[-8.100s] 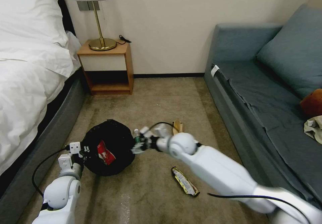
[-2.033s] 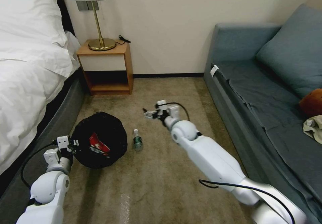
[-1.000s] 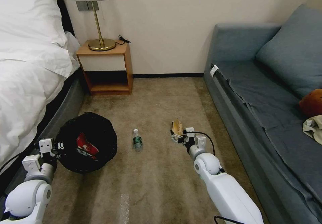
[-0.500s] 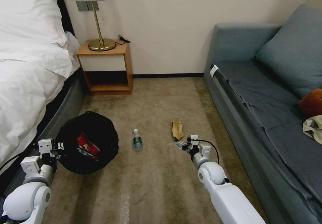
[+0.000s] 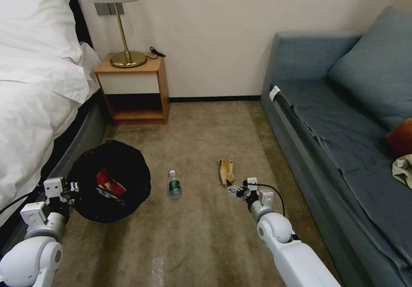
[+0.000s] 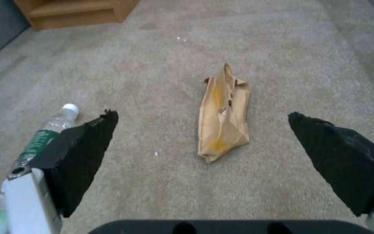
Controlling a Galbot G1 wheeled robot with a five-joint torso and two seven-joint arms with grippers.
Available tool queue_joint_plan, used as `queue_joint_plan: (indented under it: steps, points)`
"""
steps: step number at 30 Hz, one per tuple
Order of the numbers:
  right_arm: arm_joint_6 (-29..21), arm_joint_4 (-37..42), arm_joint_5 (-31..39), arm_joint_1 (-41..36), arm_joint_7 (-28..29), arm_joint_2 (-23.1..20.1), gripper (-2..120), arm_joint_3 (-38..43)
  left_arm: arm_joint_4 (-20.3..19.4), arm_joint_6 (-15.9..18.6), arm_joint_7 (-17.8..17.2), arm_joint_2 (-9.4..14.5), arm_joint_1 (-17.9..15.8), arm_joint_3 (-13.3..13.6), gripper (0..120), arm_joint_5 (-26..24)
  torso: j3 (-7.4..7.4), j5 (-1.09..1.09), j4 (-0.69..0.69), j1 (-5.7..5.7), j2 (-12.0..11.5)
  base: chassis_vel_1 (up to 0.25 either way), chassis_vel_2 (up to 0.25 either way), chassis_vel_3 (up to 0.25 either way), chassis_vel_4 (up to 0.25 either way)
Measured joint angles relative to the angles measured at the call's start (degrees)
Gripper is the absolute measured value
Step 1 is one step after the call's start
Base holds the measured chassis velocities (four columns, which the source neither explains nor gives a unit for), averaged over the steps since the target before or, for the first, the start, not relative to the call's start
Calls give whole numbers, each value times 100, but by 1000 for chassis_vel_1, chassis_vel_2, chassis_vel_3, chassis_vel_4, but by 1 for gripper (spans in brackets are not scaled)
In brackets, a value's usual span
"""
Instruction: Pick up the trash bin, then pick up the garbage on the floor and place it into the trash bin.
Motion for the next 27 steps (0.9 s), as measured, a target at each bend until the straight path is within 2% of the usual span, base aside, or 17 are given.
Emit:
queue_joint_plan:
  steps: [15, 27]
  points:
    - [42, 17, -23, -58, -42, -60, 100, -39, -42, -9, 2, -125, 65, -131, 1, 10, 0, 0, 0, 0, -1, -66, 82, 74, -80]
    - [62, 84, -92, -196, -46, -59, 100, -3, -55, -80, 17, -165, 141, -131, 1, 10, 0, 0, 0, 0, 0, -91, 79, 78, -76]
